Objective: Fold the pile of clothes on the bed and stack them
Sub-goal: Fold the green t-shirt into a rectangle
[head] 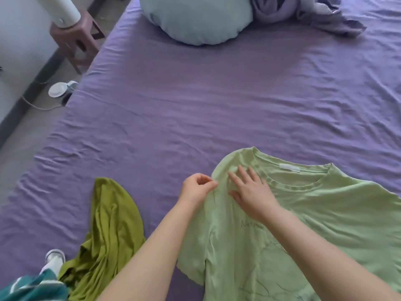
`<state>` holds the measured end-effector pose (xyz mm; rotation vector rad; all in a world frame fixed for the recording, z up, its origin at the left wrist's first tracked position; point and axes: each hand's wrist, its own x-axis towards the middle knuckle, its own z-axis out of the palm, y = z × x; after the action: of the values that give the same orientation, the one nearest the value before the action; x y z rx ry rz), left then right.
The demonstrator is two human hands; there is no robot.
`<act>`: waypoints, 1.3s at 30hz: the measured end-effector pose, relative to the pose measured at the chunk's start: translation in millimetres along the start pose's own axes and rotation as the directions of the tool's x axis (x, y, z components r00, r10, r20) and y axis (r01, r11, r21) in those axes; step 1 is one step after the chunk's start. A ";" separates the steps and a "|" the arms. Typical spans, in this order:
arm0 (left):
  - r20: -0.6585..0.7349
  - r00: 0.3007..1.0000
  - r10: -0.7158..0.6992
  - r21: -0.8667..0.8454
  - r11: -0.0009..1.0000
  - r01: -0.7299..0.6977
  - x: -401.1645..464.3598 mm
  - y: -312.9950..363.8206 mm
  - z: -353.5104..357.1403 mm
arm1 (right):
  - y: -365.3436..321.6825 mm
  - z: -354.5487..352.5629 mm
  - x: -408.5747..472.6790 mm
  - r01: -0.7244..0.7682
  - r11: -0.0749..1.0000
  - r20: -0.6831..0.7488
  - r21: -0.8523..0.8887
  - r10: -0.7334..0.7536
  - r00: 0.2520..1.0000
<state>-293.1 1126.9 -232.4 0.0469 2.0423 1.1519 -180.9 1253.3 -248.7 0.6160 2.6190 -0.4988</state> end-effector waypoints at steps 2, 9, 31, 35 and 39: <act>0.017 0.999 -0.039 -0.047 0.998 0.040 6.7 2.3 2.2 | -0.2 -13.1 15.2 0.005 1.000 -0.031 0.000 -0.005 1.000; 0.135 0.988 -0.080 0.218 0.975 0.049 17.5 -6.3 -6.0 | -12.8 -29.5 57.6 0.140 0.982 0.044 -0.129 -0.136 0.990; 0.384 0.923 0.024 0.324 0.933 -0.159 22.7 11.7 -113.2 | 5.4 -69.6 67.7 -0.084 0.857 0.039 0.508 0.074 0.996; 0.284 0.955 0.087 0.658 0.707 -0.259 26.3 19.9 -133.8 | -0.8 -70.1 68.3 -0.065 0.788 0.049 0.612 0.044 0.998; 0.219 0.947 0.234 0.795 0.521 -0.312 27.8 20.4 -143.1 | -22.3 -68.3 70.6 -0.026 0.837 0.149 0.546 -0.066 0.987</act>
<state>-410.6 1047.6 -192.7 0.9082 2.3713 0.2188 -270.1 1287.7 -217.0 0.6794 2.3168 -1.2768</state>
